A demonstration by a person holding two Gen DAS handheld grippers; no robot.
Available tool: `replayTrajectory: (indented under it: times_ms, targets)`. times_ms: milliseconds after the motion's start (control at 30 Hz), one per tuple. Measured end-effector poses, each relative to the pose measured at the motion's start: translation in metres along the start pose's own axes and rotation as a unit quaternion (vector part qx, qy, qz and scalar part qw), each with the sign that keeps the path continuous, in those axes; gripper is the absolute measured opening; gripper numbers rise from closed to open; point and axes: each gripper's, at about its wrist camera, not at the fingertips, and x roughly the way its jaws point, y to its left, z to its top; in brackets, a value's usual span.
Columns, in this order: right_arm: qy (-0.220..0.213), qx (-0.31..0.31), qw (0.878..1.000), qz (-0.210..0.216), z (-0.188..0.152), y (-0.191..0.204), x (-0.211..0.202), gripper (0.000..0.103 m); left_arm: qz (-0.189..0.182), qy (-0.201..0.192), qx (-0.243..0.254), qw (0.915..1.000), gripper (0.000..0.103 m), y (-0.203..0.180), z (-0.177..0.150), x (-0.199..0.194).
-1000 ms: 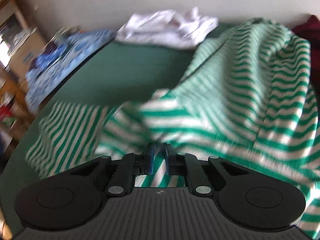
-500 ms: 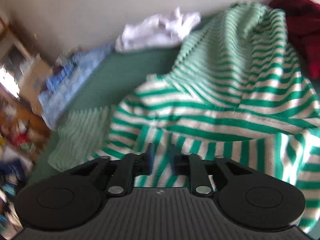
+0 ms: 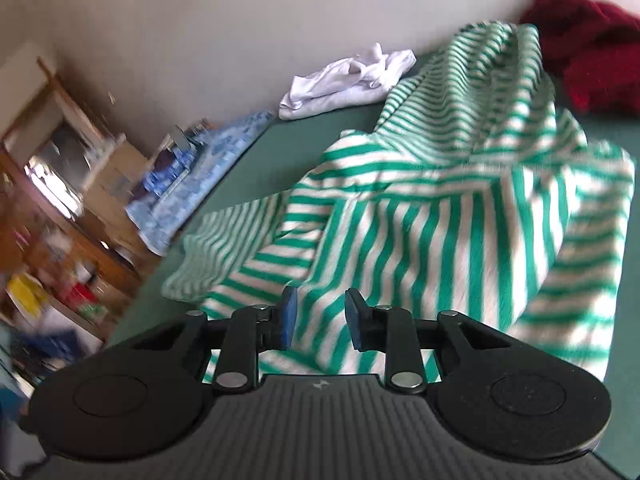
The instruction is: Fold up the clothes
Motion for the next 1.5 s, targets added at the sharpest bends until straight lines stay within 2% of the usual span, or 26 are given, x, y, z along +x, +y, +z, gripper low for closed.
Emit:
replayTrajectory:
  times_ms: [67,200,333,400,467,533,633,733,767,833,900,933,1000,1033,1067,1167,1300,1367,1433,1500]
  targets:
    - [0.003,0.003,1.0,0.003,-0.014,0.007,-0.004,0.031,0.024,0.004,0.005,0.9997,0.043,0.003,-0.017,-0.011]
    - [0.01,-0.036,0.999,-0.03,-0.041,0.03,-0.019,0.032,0.012,-0.007,-0.008,0.9999,0.045,0.015,-0.034,-0.021]
    - [0.021,-0.064,0.996,-0.066,-0.07,0.047,-0.051,0.032,-0.031,-0.015,0.029,0.999,0.048,0.019,-0.041,-0.016]
    - [0.037,-0.05,0.995,-0.074,-0.087,0.052,-0.064,0.032,-0.058,-0.016,0.048,0.997,0.049,0.024,-0.047,-0.013]
    - [0.069,-0.05,0.994,-0.075,-0.106,0.063,-0.078,0.032,-0.088,-0.016,0.063,0.994,0.058,0.032,-0.054,-0.012]
    - [0.103,-0.07,0.988,-0.095,-0.131,0.083,-0.088,0.033,-0.117,-0.005,0.076,0.9902,0.059,0.039,-0.062,-0.005]
    - [0.123,-0.088,0.981,-0.118,-0.17,0.107,-0.104,0.034,-0.138,0.006,0.098,0.9855,0.059,0.044,-0.071,0.009]
    - [0.125,-0.068,0.979,-0.147,-0.2,0.115,-0.109,0.035,-0.18,0.018,0.11,0.9774,0.059,0.047,-0.074,0.02]
    - [0.122,-0.057,0.978,-0.159,-0.208,0.116,-0.108,0.035,-0.195,0.022,0.112,0.9741,0.064,0.048,-0.074,0.023]
    - [0.115,-0.04,0.975,-0.183,-0.219,0.118,-0.106,0.035,-0.211,0.018,0.116,0.9704,0.074,0.045,-0.076,0.028]
    - [0.1,-0.036,0.975,-0.195,-0.223,0.12,-0.105,0.034,-0.206,0.006,0.123,0.9709,0.074,0.041,-0.078,0.034]
    - [0.092,-0.034,0.975,-0.201,-0.225,0.121,-0.105,0.035,-0.204,0.008,0.121,0.9714,0.069,0.04,-0.078,0.038]
    - [0.079,-0.035,0.973,-0.212,-0.228,0.123,-0.103,0.034,-0.201,0.011,0.118,0.9725,0.045,0.037,-0.079,0.045]
    - [0.075,-0.04,0.972,-0.22,-0.228,0.125,-0.101,0.03,-0.201,0.012,0.11,0.9732,0.018,0.037,-0.079,0.048]
    - [0.071,-0.045,0.969,-0.23,-0.228,0.128,-0.099,0.02,-0.199,0.015,0.103,0.9744,0.001,0.037,-0.079,0.051]
    - [0.079,-0.06,0.966,-0.241,-0.229,0.134,-0.095,0.012,-0.191,0.0,0.093,0.9772,0.001,0.045,-0.08,0.047]
    - [0.093,-0.073,0.964,-0.236,-0.231,0.136,-0.096,0.011,-0.179,-0.012,0.1,0.9786,0.0,0.063,-0.081,0.029]
    - [0.12,-0.08,0.963,-0.226,-0.226,0.138,-0.093,0.02,-0.178,-0.004,0.107,0.9781,0.001,0.069,-0.083,0.026]
    - [0.133,-0.081,0.963,-0.218,-0.21,0.139,-0.094,0.024,-0.174,0.003,0.117,0.9778,0.002,0.07,-0.085,0.023]
    - [0.092,-0.083,0.972,-0.202,-0.181,0.145,-0.103,0.028,-0.165,0.002,0.125,0.9783,0.001,0.072,-0.086,0.018]
